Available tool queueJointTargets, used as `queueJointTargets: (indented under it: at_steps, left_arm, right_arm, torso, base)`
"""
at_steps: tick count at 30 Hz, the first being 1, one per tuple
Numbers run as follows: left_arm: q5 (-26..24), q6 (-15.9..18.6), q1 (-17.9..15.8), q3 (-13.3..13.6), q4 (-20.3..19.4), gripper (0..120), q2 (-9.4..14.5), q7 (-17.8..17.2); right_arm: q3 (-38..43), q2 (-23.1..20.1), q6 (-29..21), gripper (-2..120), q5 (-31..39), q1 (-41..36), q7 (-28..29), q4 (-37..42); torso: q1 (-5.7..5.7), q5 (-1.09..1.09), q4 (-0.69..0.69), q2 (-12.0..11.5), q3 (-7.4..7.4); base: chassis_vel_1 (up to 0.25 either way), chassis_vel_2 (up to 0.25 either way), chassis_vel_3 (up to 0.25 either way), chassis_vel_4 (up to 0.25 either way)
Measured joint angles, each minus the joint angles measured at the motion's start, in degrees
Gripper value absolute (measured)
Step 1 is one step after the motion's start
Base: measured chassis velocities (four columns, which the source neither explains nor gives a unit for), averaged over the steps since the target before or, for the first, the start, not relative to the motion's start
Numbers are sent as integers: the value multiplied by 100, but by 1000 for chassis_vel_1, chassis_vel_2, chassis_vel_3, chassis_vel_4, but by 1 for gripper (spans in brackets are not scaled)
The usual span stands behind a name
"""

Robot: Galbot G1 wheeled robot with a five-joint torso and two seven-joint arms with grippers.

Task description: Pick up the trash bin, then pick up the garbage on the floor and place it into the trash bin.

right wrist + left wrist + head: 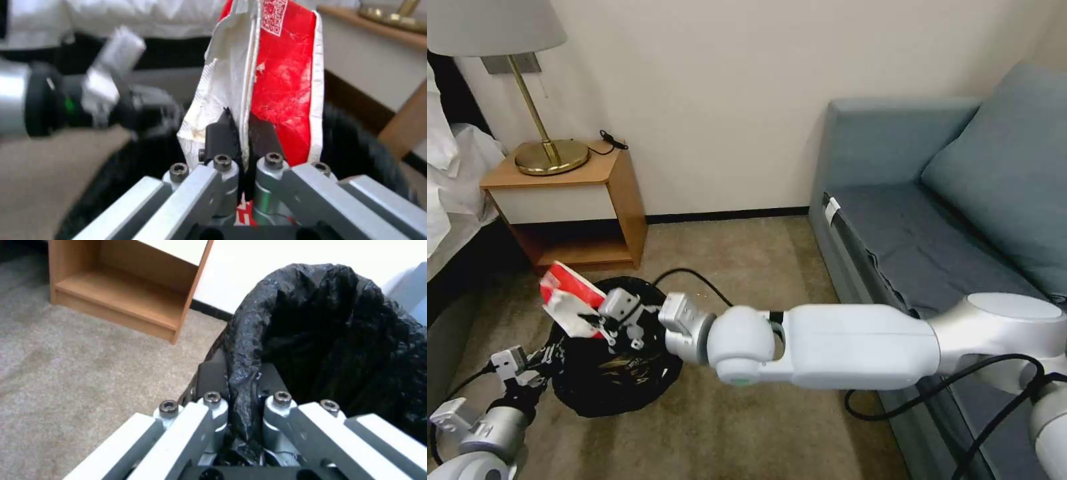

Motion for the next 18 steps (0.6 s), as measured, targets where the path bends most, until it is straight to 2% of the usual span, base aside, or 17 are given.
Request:
queueJointTargets:
  at_steps: [10,14,18]
  left_arm:
    - [-125,54,10,14,-42,4,22,-50]
    - [-148,74,-6,32,-43,4,23,-86]
    - [-182,129,-40,60,-63,4,17,-139]
  right_arm:
    - [-146,94,-21,0,-166,-236,19,-266]
    - [-191,83,-41,8,-197,-267,19,-265]
    - [-185,6,-90,27,-234,-320,49,-239]
  torso:
    - [0,0,1,0,0]
    - [0,0,1,0,0]
    - [0,1,0,0,0]
  base:
    - [0,0,0,0]
    - [0,0,0,0]
    - [0,0,0,0]
